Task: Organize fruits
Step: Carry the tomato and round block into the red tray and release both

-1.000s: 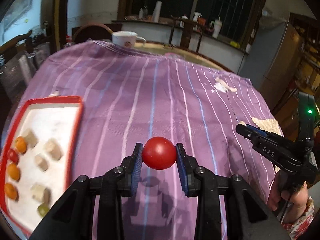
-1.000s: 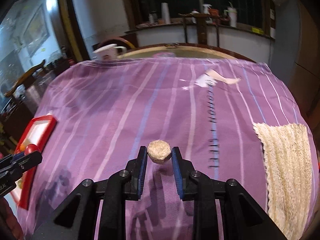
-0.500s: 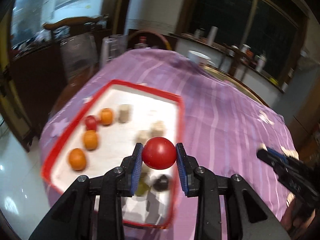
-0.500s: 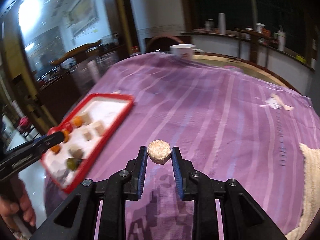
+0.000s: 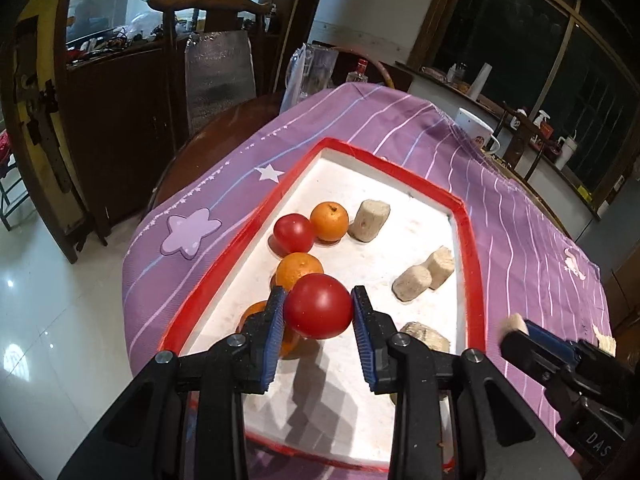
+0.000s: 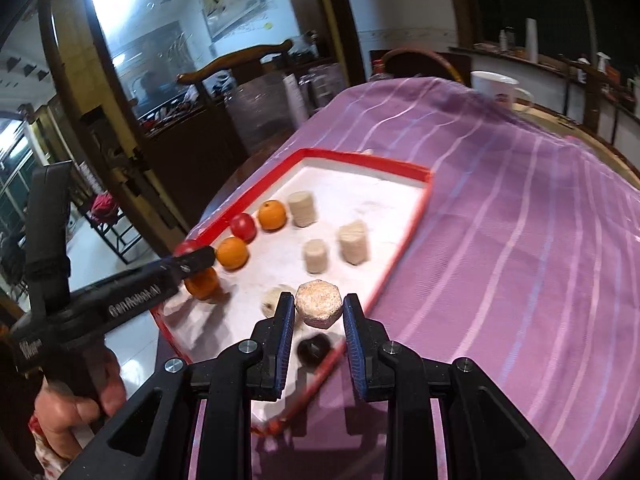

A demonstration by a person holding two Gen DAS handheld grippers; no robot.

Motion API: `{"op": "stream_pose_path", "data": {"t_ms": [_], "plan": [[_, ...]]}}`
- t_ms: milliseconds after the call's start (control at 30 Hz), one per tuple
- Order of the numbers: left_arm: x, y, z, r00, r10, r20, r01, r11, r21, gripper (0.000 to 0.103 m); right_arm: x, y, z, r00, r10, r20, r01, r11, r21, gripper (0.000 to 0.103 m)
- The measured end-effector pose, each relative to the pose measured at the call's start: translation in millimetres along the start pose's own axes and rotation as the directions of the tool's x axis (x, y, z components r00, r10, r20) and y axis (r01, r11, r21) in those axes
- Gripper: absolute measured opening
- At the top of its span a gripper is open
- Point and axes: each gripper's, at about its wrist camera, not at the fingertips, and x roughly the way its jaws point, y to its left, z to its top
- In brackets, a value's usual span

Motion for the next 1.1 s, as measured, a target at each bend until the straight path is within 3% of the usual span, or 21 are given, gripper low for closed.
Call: {"op": "stream_pose_path", "data": {"t_ms": [333, 400, 467, 567, 667, 833, 1100], "plan": [[9.1, -1.4, 1.8, 1.0, -0.01, 0.02, 0.01, 1.0, 0.027, 0.033, 50.2, 4.5, 15.5, 0.998, -0.035, -0.06, 0.035, 0.999, 0.003, 0.028], [7.3, 0.9, 2.5, 0.999, -0.021, 0.026, 0.02, 1.0, 0.016, 0.043, 57.4, 2.7, 14.3, 0.997, -0.025, -0.079, 0.026, 1.0, 0.017, 0.028], [4.1, 4.8, 4.0, 0.999, -0.021, 0.04, 0.021, 1.0, -0.002, 0.061, 61.7, 2.4, 14.4, 0.996, -0.007, -0.092, 0.009, 1.0, 0.029, 0.028], [-3.0, 10.8, 6.7, 0.998, -0.027, 0.06, 0.029, 0.999, -0.03, 0.065, 60.9, 2.3, 15.5, 0.997, 0.005, -0.082, -0.002, 1.0, 0.031, 0.029], [-9.4, 15.1, 9.5, 0.996, -0.034, 0.077, 0.039, 0.998, -0.057, 0.072, 53.4, 3.0, 17.3, 0.998, 0.006, -0.059, -0.004, 0.999, 0.037, 0.029], [-22.7, 12.7, 10.6, 0.994, -0.023, 0.109, 0.031, 0.997, -0.07, 0.074, 24.1, -1.4, 16.4, 1.0, 0.011, 0.012, -0.012, 0.997, 0.08, 0.029], [-49.7, -11.0, 1.1, 0.98, 0.073, 0.184, -0.071, 0.997, -0.02, 0.079, -40.1, -22.5, -6.2, 0.987, -0.064, 0.146, 0.037, 0.982, 0.187, 0.033]]}}
